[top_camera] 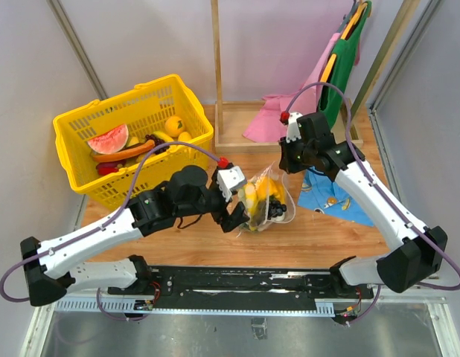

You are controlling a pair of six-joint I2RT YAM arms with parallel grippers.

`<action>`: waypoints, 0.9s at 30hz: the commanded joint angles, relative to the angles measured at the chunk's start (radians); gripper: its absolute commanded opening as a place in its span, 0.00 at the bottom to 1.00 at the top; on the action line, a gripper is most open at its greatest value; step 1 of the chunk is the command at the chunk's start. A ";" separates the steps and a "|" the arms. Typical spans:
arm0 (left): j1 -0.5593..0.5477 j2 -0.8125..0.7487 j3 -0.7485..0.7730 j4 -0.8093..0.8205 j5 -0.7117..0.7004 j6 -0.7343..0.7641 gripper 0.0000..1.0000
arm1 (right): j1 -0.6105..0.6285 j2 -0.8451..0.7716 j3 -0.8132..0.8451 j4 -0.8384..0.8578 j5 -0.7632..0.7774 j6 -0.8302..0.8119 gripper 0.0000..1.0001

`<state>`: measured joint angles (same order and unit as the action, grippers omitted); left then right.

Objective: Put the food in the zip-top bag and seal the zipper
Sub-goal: Adjust the zipper food storage bag at the center of the board.

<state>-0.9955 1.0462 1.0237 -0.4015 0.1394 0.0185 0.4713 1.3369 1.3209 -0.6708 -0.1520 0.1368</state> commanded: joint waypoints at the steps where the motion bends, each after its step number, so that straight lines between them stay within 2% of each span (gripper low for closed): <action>1: -0.114 0.010 -0.042 0.177 -0.154 0.002 0.89 | -0.025 0.008 0.051 -0.019 0.017 0.061 0.01; 9: -0.277 0.074 -0.081 0.280 -0.388 0.052 0.89 | -0.025 0.004 0.045 -0.017 0.007 0.091 0.01; 16: -0.343 0.158 -0.090 0.335 -0.516 0.057 0.84 | -0.025 -0.007 0.036 -0.018 0.002 0.103 0.01; 27: -0.348 0.220 -0.097 0.385 -0.536 0.031 0.69 | -0.024 -0.030 0.021 -0.019 0.008 0.112 0.01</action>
<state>-1.3331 1.2545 0.9382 -0.0921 -0.3752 0.0608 0.4713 1.3384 1.3361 -0.6849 -0.1535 0.2329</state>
